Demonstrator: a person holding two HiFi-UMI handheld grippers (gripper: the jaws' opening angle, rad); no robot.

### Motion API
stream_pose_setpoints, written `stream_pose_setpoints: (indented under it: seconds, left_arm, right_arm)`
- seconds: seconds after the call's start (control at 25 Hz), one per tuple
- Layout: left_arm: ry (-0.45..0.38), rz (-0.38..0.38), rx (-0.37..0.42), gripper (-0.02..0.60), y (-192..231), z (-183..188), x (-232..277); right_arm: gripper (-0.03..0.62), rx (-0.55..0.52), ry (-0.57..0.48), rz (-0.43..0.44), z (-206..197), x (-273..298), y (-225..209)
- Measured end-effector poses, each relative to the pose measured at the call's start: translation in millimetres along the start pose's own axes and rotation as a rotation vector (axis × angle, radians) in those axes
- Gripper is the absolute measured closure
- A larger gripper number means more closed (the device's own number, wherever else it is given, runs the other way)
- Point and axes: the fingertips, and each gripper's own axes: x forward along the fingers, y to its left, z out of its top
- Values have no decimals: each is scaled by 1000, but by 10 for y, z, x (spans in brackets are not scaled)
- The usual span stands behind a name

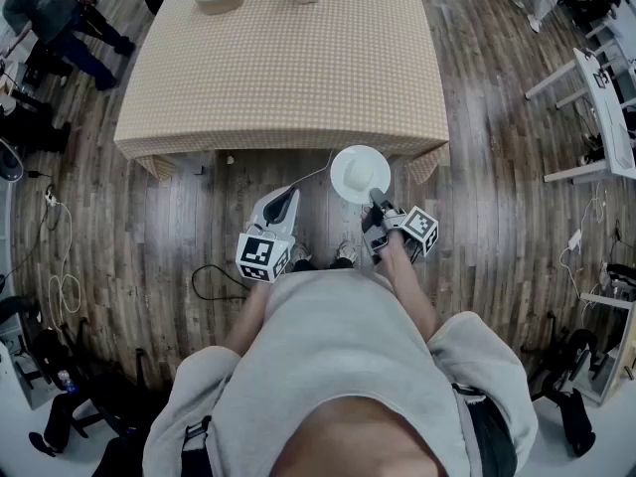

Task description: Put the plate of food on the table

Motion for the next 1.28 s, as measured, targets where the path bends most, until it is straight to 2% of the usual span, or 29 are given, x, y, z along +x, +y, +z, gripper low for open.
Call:
stream_pose_setpoints:
  seconds: [0.84, 1.28]
  left_arm:
    - [2, -4, 18, 572, -133, -29, -62]
    - [15, 15, 7, 572, -310, -71, 49]
  right_arm:
    - [585, -2, 9, 26, 3, -77, 8]
    - [585, 35, -5, -7, 261, -321, -202]
